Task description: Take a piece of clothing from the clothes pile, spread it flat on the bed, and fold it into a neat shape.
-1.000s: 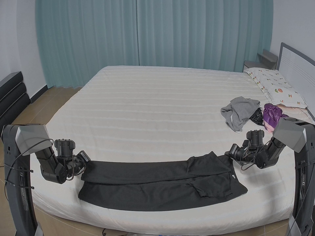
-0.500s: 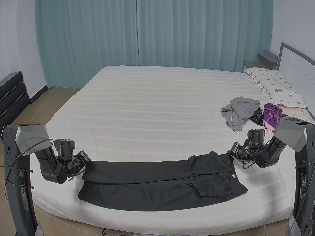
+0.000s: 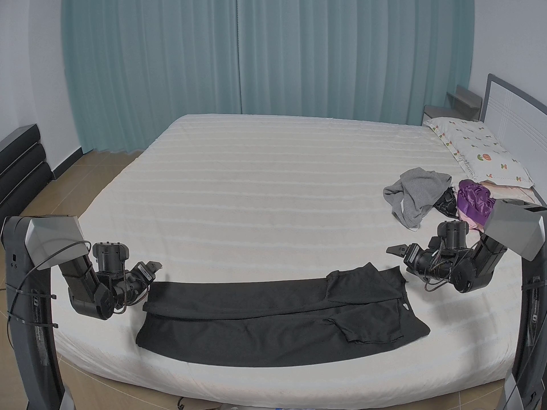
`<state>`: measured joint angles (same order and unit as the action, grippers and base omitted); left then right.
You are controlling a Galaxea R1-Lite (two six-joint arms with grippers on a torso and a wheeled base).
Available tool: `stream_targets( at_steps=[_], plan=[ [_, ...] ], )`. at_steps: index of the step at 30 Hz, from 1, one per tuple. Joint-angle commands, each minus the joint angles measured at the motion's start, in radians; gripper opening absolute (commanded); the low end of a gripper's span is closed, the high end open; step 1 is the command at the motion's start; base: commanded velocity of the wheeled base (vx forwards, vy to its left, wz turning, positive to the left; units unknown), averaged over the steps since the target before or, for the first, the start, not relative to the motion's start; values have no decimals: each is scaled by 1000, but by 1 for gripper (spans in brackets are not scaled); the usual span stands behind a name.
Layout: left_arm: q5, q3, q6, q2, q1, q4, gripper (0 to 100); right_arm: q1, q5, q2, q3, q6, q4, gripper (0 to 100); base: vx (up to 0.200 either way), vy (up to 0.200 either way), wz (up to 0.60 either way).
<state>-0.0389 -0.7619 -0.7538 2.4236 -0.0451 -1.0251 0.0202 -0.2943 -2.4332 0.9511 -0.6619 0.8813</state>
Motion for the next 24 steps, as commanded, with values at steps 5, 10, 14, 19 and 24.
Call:
stream_targets(
  at_steps=[5, 10, 14, 19, 24],
  plan=[
    [-24, 92, -91, -77, -44, 0, 100, 73, -79, 135, -89, 87, -59, 100, 0, 0, 0],
    [-30, 130, -124, -95, -44, -7, 100, 83, -111, 75, -92, 159, -65, 100, 0, 0, 0],
    [-29, 130, -124, -89, -42, -32, 100, 79, -114, 37, -75, 216, -71, 100, 0, 0, 0],
    [-27, 136, -122, -90, -42, -39, 100, 81, -141, 20, -51, 231, -87, 100, 0, 0, 0],
    [-27, 138, -122, -90, -42, -39, 100, 83, -141, 13, -2, 242, -146, 100, 0, 0, 0]
  ],
)
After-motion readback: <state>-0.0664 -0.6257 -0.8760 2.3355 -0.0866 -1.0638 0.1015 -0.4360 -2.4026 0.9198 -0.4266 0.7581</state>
